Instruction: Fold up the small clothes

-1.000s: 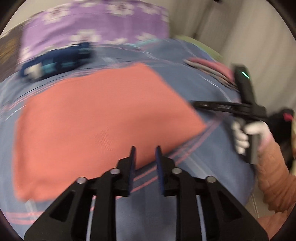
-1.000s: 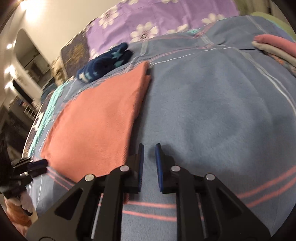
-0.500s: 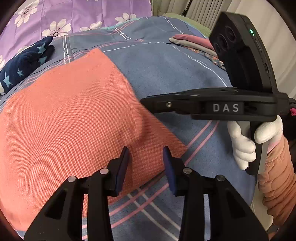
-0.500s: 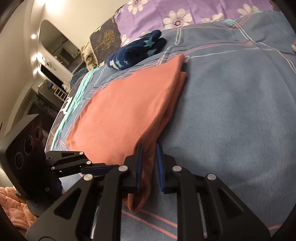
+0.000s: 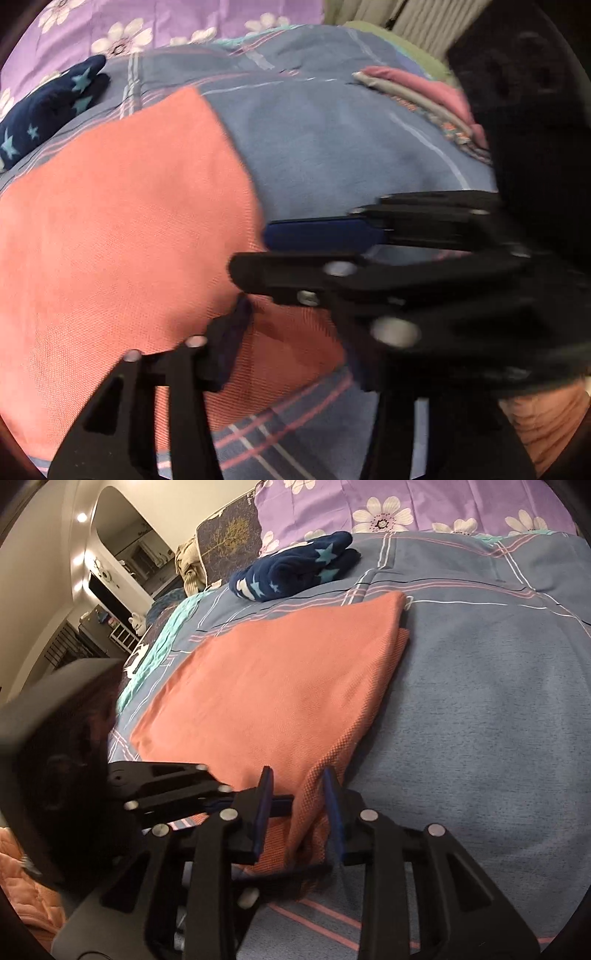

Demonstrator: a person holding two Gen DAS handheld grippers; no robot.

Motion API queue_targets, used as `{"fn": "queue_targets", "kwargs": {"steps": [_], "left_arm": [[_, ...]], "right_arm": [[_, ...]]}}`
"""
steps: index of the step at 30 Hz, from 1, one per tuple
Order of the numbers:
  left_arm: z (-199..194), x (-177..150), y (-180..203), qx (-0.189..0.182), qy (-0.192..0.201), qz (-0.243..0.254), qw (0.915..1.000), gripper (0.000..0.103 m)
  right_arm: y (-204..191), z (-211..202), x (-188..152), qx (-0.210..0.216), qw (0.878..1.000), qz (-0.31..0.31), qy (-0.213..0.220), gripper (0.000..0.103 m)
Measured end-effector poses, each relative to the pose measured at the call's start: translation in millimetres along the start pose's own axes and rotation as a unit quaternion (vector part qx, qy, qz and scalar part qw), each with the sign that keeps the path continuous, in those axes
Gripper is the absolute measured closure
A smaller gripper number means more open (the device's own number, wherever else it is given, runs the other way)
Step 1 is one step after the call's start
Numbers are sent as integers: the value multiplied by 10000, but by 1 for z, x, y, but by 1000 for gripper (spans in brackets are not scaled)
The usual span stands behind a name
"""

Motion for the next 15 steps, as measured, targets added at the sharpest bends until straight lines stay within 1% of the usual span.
{"fn": "queue_targets", "kwargs": {"steps": [1,3,4,5,7,11,13,15], "left_arm": [[1,-1,-4,29,0,-57,10000,71],[-1,-1,-7,50,62,-58,10000,79],[-2,-2,-9,-1,89,-90,9999,86],[-3,-2,-10,-69,97,-135,9998,91],[-5,-4,-13,-179,132,-194,9996,94],[-7,-8,-11,-351,179,-223,9990,96],[-7,-10,-10,-445,163,-253,9986,97],[-8,-11,-11,-536,164,-296,9980,97]], "right_arm": [[-1,-1,1,66,10000,6,24,73],[0,-5,3,176,9998,76,102,74],[2,-8,5,171,9997,110,156,74],[4,-11,6,104,9997,121,207,74],[14,-17,10,-86,9992,217,317,74],[40,-20,20,-515,9959,589,459,74],[54,-14,28,-619,9941,755,466,74],[62,-7,35,-631,9937,820,421,75]]}}
Point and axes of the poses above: each gripper's, at about its wrist camera, not at the fingertips, and z roughly the way its jaws point, y to its right, x to its top, the point moved 6 cm from there along z, roughly the way its jaws point, and after that the axes turned 7 degrees about x, right-handed, at the moved point
